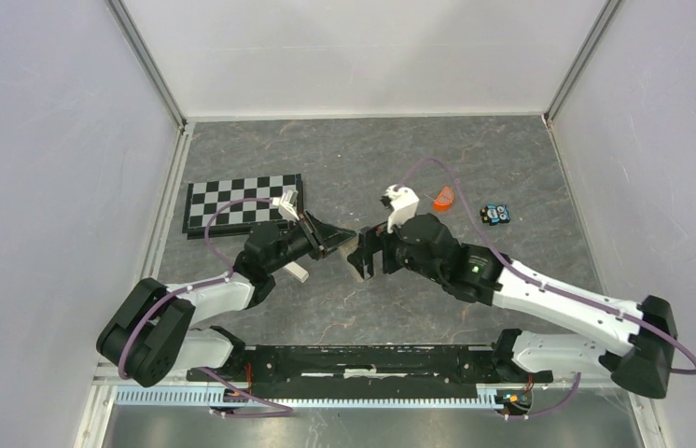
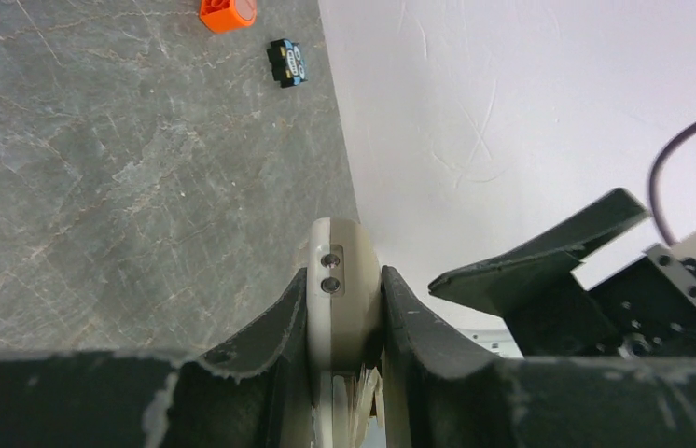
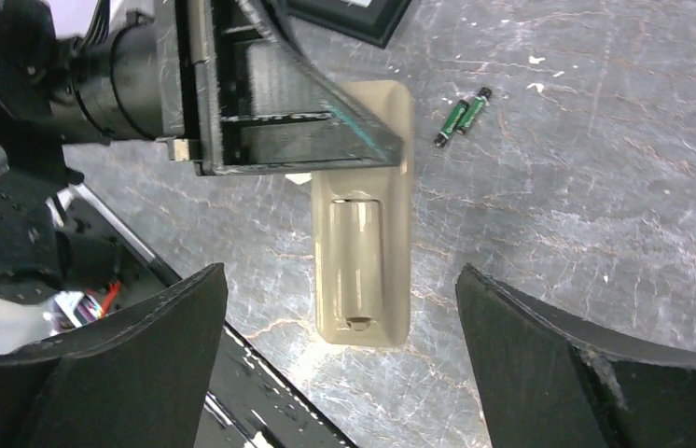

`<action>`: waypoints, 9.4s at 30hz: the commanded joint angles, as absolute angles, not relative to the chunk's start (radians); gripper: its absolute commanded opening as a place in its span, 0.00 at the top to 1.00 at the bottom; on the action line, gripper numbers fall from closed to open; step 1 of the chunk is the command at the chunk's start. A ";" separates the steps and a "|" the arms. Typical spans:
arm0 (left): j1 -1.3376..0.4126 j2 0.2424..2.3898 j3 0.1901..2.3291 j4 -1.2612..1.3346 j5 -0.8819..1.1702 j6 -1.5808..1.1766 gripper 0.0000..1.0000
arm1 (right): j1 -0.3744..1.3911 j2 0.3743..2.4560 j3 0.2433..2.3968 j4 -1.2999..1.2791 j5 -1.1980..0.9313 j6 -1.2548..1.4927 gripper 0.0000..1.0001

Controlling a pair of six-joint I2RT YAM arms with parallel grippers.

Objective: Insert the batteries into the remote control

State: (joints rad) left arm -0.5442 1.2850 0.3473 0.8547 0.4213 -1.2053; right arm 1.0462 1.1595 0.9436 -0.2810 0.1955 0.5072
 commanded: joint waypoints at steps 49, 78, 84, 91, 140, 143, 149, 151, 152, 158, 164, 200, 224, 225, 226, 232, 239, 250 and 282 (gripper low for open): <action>-0.541 1.195 0.429 1.105 0.536 -1.561 0.98 | 0.913 1.009 0.417 0.358 0.086 1.234 0.62; -0.548 1.126 0.480 1.033 0.660 -1.367 0.98 | 0.869 1.114 0.505 0.322 0.069 1.098 0.36; -0.549 1.133 0.483 1.106 0.683 -1.396 0.98 | 0.861 1.117 0.465 0.402 0.026 1.132 0.53; -0.548 1.149 0.483 1.226 0.712 -1.416 0.98 | 0.855 1.158 0.453 0.346 -0.071 1.189 0.65; -0.510 1.219 0.457 0.859 0.367 -1.052 0.98 | 0.844 0.950 0.432 0.346 -0.019 1.126 0.43; -0.510 1.222 0.456 0.862 0.364 -1.052 0.98 | 0.847 0.956 0.422 0.402 -0.040 1.163 0.52; -0.509 1.224 0.455 0.865 0.365 -1.052 0.98 | 0.852 1.015 0.437 0.431 -0.103 1.225 0.56; -0.510 1.227 0.456 0.871 0.368 -1.056 0.98 | 0.853 1.028 0.430 0.454 -0.104 1.239 0.58; -0.509 1.228 0.455 0.876 0.369 -1.058 0.98 | 0.854 1.037 0.428 0.461 -0.107 1.244 0.59; -0.509 1.232 0.447 0.891 0.372 -1.070 0.98 | 0.856 1.067 0.425 0.509 -0.125 1.272 0.65; -0.509 1.226 0.446 0.907 0.397 -1.099 0.98 | 0.856 1.071 0.417 0.517 -0.099 1.275 0.70; -0.510 1.270 0.471 0.796 0.395 -1.092 0.98 | 0.856 1.058 0.495 0.465 -0.054 1.112 0.85; -0.486 1.269 0.475 0.787 0.382 -1.173 0.98 | 0.856 1.033 0.457 0.399 -0.063 1.115 0.38; -0.486 1.270 0.477 0.789 0.386 -1.179 0.98 | 0.856 1.033 0.454 0.403 -0.064 1.120 0.36; -0.485 1.273 0.476 0.790 0.390 -1.186 0.98 | 0.856 1.034 0.453 0.411 -0.066 1.127 0.36; -0.480 1.282 0.465 0.838 0.403 -1.220 0.98 | 0.856 1.022 0.456 0.412 -0.054 1.145 0.36; -0.474 1.273 0.457 0.859 0.424 -1.229 0.98 | 0.856 0.966 0.468 0.298 0.035 1.111 0.24; -0.473 1.278 0.442 0.967 0.480 -1.345 0.98 | 0.857 1.022 0.426 0.492 0.017 1.205 0.08; -0.474 1.290 0.398 1.216 0.526 -1.409 0.98 | 0.890 1.188 0.531 0.448 0.113 1.262 0.36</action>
State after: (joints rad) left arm -0.4667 1.3155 0.3851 1.0832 0.4751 -1.3727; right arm 0.8886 1.1732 0.5060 0.5171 0.0719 1.2877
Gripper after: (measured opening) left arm 0.322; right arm 0.631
